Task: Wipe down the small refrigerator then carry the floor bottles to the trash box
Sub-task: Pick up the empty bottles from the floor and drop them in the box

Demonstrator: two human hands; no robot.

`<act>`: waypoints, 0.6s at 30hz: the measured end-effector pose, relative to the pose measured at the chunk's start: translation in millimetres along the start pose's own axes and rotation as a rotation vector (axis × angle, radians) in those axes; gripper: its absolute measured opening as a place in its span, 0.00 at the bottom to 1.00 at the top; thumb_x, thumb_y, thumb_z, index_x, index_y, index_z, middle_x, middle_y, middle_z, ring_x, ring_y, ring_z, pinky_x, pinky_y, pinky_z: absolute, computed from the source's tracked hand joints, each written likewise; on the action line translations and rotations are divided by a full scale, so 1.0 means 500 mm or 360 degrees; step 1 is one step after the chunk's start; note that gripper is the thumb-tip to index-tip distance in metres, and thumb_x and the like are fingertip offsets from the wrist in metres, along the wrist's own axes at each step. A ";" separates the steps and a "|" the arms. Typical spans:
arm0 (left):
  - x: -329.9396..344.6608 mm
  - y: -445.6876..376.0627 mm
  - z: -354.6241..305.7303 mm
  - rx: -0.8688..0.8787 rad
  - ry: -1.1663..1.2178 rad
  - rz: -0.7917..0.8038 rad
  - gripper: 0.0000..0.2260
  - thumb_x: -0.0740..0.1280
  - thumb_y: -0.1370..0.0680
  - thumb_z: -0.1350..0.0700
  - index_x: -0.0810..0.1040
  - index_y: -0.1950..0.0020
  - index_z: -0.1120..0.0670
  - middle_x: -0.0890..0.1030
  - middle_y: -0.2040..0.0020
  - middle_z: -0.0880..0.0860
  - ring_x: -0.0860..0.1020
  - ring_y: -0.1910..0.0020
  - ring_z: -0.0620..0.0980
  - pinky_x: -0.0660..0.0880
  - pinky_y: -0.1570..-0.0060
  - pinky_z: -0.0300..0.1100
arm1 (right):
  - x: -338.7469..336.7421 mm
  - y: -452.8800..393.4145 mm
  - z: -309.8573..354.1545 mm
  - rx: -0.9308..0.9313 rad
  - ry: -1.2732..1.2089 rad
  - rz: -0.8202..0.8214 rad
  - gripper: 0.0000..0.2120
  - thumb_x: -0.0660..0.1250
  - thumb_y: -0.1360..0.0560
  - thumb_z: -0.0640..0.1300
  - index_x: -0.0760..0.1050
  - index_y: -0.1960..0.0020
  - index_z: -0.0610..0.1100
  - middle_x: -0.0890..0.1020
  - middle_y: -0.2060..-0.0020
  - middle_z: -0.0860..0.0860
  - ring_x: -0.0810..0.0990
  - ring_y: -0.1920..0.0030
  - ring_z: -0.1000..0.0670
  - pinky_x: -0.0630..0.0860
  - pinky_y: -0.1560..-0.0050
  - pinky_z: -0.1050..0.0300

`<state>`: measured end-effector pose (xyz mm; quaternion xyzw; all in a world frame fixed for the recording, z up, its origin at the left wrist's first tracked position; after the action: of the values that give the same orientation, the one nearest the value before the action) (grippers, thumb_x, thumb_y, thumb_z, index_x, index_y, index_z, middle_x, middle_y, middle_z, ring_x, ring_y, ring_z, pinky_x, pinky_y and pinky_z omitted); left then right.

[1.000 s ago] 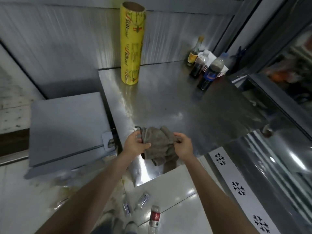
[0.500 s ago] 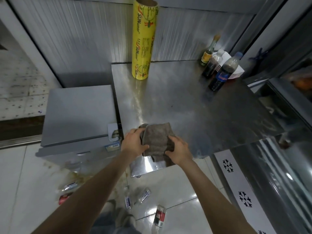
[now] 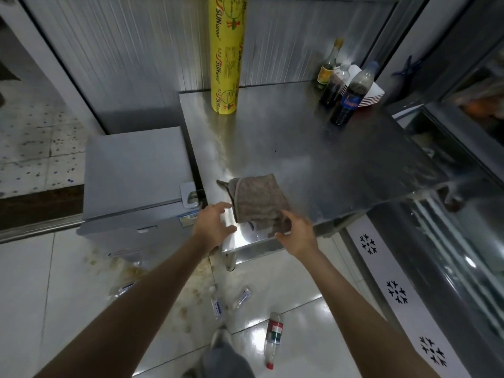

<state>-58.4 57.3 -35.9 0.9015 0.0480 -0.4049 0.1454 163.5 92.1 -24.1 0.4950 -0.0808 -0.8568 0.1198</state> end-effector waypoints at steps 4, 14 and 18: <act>0.008 0.060 0.017 0.0027 0.0078 -0.0025 0.23 0.74 0.31 0.56 0.75 0.37 0.52 0.78 0.42 0.54 0.77 0.44 0.52 0.70 0.45 0.40 | 0.005 0.082 -0.016 0.0066 -0.0058 -0.0135 0.23 0.72 0.30 0.42 0.73 0.35 0.46 0.78 0.41 0.47 0.75 0.40 0.45 0.74 0.41 0.54; 0.079 0.214 0.135 -0.0105 0.0283 0.0282 0.19 0.73 0.30 0.60 0.76 0.40 0.56 0.77 0.48 0.52 0.77 0.46 0.52 0.72 0.48 0.38 | 0.145 0.317 -0.076 0.0314 -0.0117 0.0025 0.29 0.70 0.27 0.45 0.64 0.29 0.44 0.71 0.32 0.47 0.70 0.33 0.46 0.67 0.35 0.57; 0.114 0.268 0.201 -0.0192 0.0419 0.0261 0.16 0.77 0.35 0.65 0.80 0.49 0.60 0.80 0.56 0.57 0.79 0.54 0.55 0.75 0.54 0.34 | 0.212 0.389 -0.109 0.0430 -0.0121 0.0138 0.30 0.70 0.27 0.46 0.64 0.28 0.47 0.71 0.32 0.48 0.69 0.33 0.48 0.66 0.35 0.58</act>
<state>-65.0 -102.4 -111.7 0.9373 0.0171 -0.2664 0.2242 184.3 -125.3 -89.0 0.4699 -0.2211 -0.8503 0.0858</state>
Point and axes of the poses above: each hand's wrist, its own y-axis away from the middle knuckle, its own x-axis out of the palm, z = x × y, the point moved 8 cm from there along -y, towards the middle knuckle
